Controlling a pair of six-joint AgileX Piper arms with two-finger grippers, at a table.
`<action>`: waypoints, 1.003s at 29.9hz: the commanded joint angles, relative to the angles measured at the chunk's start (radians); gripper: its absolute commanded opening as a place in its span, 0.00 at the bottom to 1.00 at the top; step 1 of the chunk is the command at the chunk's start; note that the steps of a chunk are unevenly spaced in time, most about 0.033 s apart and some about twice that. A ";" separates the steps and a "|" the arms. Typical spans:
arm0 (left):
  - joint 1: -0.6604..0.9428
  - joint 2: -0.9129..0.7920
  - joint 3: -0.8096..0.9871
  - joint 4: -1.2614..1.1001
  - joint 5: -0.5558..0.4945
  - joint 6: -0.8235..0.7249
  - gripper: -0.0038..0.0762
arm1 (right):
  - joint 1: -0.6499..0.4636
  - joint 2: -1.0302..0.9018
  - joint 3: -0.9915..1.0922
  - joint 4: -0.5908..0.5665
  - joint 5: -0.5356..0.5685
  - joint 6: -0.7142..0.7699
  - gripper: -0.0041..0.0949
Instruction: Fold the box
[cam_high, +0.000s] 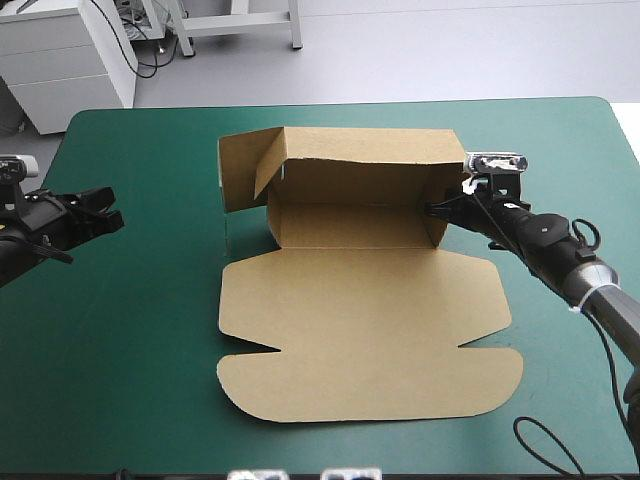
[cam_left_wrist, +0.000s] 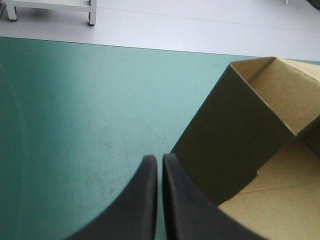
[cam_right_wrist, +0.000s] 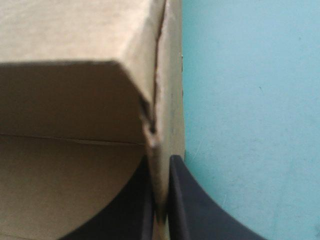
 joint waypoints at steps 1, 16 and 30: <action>0.004 -0.019 -0.024 -0.065 -0.030 0.002 0.07 | -0.014 -0.038 -0.059 -0.213 0.060 0.204 0.03; 0.004 0.006 -0.024 -0.065 -0.092 0.028 0.07 | -0.010 -0.040 -0.423 -0.893 0.582 0.866 0.03; -0.054 0.064 -0.024 -0.071 -0.106 0.084 0.07 | -0.010 -0.188 -0.532 -0.986 1.012 0.982 0.03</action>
